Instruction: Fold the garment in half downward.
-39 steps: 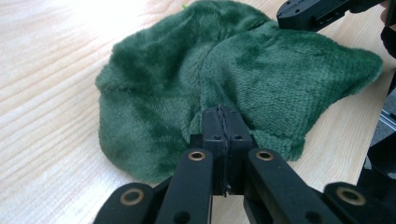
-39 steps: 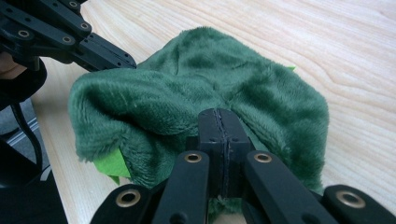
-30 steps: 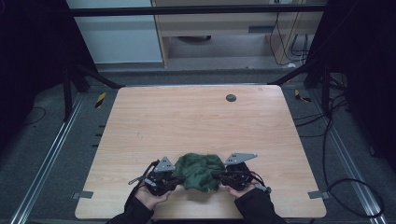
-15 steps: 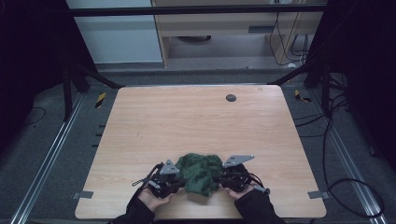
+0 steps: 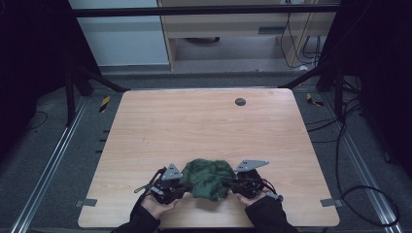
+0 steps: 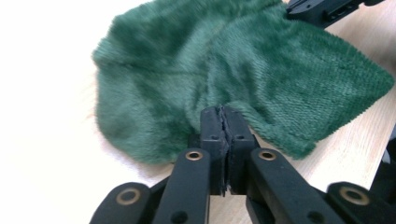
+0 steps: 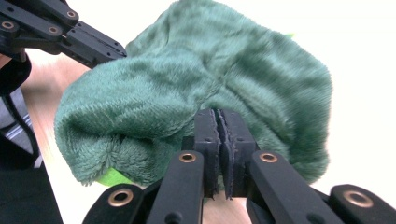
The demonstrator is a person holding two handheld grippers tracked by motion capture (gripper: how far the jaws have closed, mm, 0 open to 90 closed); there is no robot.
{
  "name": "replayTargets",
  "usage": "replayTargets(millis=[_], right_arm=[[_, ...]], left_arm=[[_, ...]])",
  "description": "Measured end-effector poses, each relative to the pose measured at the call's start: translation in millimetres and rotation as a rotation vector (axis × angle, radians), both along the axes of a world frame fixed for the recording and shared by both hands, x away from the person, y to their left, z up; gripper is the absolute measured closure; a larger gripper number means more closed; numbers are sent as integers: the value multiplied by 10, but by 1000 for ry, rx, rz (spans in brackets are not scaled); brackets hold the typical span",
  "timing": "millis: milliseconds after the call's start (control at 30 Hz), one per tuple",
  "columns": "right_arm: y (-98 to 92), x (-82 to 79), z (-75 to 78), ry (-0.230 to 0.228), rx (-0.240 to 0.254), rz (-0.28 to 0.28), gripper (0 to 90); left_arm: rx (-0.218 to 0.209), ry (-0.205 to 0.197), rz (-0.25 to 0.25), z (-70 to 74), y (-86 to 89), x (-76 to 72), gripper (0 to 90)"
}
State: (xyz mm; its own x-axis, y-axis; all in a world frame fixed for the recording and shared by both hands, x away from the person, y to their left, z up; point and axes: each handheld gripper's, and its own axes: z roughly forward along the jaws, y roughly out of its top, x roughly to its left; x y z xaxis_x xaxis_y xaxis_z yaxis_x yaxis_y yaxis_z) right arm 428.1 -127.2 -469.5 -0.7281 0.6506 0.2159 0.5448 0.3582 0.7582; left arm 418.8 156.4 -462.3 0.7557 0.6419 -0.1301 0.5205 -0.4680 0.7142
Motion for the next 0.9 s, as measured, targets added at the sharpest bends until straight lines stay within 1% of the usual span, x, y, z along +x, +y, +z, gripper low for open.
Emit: replayTargets(millis=[167, 333, 367, 400, 433, 533, 600, 700, 733, 800, 900], right_arm=[[-82, -2, 75, -29, 26, -36, 825], [-191, 12, 112, -43, 31, -83, 782], [-214, 18, 112, -53, 29, -92, 773], [-237, 19, 116, -53, 31, -101, 759], [-260, 22, 117, -60, 30, -109, 742], [-332, 27, 115, -76, 23, -136, 709], [-376, 27, 110, -77, 21, -154, 691], [-442, 23, 99, -72, 15, -175, 664], [-465, 26, 92, -78, 11, -178, 648], [-500, 21, 86, -71, 10, -196, 616], [-549, 19, 69, -76, 3, -219, 572]], left_arm=[[-23, -25, 45, 65, 99, 10, 810], [-31, -37, 93, 96, 220, 28, 744], [-32, -40, 102, 98, 245, 34, 728], [-36, -36, 113, 99, 266, 37, 715], [-32, -44, 122, 100, 293, 44, 702], [-36, -53, 155, 98, 361, 57, 645], [-36, -56, 173, 91, 411, 68, 592], [-33, -60, 199, 71, 472, 74, 550], [-31, -64, 205, 65, 492, 76, 537], [-32, -70, 221, 59, 531, 79, 511], [-27, -82, 241, 60, 607, 83, 478]])
